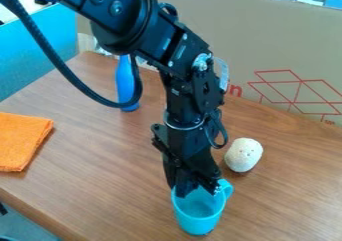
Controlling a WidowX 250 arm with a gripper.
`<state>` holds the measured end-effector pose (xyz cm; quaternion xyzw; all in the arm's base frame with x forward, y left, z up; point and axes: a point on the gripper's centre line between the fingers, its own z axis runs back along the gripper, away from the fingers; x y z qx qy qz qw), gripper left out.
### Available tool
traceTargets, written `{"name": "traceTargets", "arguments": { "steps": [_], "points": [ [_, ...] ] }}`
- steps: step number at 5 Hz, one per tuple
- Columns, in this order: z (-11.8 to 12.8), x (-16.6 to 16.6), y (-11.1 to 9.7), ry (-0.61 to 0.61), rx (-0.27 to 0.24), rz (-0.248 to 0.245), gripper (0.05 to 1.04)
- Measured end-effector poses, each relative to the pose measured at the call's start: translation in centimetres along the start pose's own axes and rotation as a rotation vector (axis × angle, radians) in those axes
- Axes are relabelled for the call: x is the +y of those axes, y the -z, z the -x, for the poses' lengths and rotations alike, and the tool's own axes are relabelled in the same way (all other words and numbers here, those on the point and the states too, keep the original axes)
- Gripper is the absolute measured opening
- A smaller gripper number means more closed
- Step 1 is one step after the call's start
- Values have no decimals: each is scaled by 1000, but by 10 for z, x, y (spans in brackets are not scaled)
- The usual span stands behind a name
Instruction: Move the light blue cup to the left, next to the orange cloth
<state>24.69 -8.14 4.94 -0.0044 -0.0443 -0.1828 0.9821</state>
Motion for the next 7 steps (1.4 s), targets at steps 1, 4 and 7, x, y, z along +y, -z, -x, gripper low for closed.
{"name": "traceTargets", "arguments": {
  "steps": [1, 4, 7],
  "points": [
    [2, -3, -1, 40, 18, 26, 94],
    [50, 59, -48, 118, -35, -16, 89],
    [83, 157, -13, -13, 87, 2, 89]
  ]
}}
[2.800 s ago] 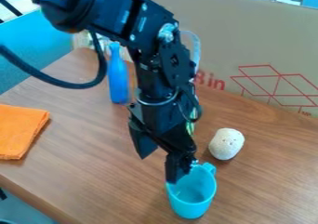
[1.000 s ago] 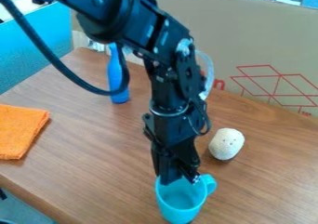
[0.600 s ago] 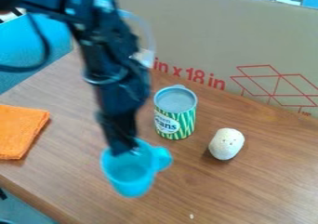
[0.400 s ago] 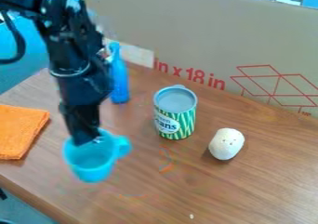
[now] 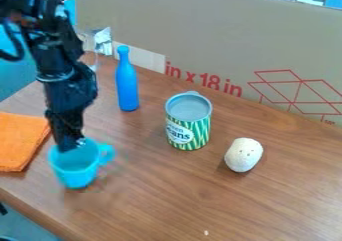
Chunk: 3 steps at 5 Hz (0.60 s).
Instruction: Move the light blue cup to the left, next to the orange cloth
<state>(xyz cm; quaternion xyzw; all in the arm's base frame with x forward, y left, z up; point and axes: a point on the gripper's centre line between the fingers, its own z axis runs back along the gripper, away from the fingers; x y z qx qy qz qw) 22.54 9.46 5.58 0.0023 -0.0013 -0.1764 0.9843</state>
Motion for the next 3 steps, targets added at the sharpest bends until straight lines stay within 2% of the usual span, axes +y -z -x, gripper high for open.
{"name": "traceTargets", "arguments": {
  "steps": [3],
  "points": [
    [-3, 14, 2, -23, 21, 27, 109]
  ]
}}
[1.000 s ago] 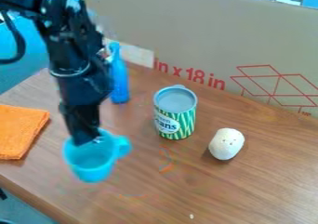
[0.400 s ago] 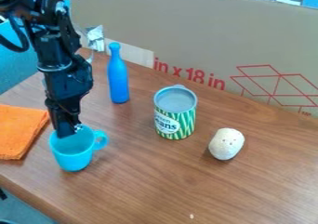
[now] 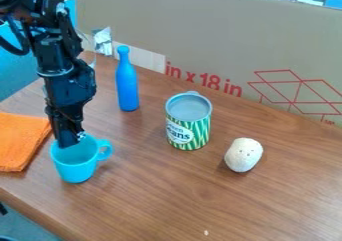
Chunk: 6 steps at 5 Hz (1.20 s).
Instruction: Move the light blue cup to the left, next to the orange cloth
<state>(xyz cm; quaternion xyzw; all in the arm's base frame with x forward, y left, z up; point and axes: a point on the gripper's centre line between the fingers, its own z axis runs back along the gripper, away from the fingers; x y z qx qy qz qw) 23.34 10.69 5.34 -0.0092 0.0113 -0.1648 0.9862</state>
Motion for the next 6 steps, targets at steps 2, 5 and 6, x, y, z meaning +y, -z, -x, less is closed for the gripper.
{"name": "traceTargets", "arguments": {
  "steps": [2, 5, 6],
  "points": [
    [8, 3, -14, -56, -42, 4, 585],
    [-5, 11, -55, -61, -123, -65, 1007],
    [-19, 15, -65, -47, -131, -87, 1005]
  ]
}}
